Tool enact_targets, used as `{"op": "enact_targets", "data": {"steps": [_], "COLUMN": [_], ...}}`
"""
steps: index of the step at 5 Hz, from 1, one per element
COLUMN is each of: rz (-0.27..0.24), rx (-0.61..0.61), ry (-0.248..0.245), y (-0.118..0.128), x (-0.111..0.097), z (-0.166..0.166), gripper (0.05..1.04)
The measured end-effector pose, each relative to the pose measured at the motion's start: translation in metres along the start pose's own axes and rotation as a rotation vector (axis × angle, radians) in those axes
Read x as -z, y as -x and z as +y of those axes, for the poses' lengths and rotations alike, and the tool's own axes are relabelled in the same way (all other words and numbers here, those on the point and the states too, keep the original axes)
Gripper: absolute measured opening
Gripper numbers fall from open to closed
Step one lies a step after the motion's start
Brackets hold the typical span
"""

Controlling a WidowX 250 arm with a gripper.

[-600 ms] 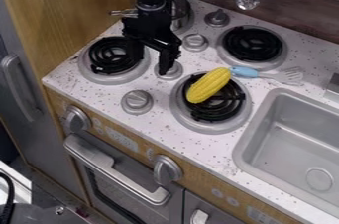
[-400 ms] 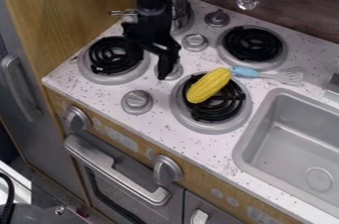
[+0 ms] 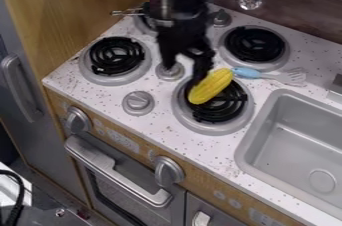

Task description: Moved the yellow corn on top of the left burner

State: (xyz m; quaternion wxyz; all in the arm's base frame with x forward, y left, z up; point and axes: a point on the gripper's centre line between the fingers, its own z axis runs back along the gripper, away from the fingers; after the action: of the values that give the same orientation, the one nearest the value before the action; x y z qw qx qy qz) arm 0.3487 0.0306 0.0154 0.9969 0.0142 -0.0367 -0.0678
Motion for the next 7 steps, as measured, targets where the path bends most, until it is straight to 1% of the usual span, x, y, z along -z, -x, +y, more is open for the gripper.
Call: {"op": "enact_targets", "data": {"steps": [1,2,3,4,5,6,7], "rz": [-0.018,0.007,0.088,0.121,0.16,0.143,0.14], "rx": [0.019,0.043,0.048,0.024,0.013,-0.02,-0.039], "ry": [0.037,0.062,0.051,0.04,0.021,0.03,0.038], "y": [-0.007,-0.015,-0.014,-0.019,-0.022,-0.023,-0.015], "x": [-0.006,0.002,0.032,0.048,0.061,0.061,0.06], "z": [-0.021,-0.038,-0.037,-0.03,-0.021,-0.013,-0.007], "gripper": [1.001,1.001,1.001,1.001,0.948,0.682,0.64]}}
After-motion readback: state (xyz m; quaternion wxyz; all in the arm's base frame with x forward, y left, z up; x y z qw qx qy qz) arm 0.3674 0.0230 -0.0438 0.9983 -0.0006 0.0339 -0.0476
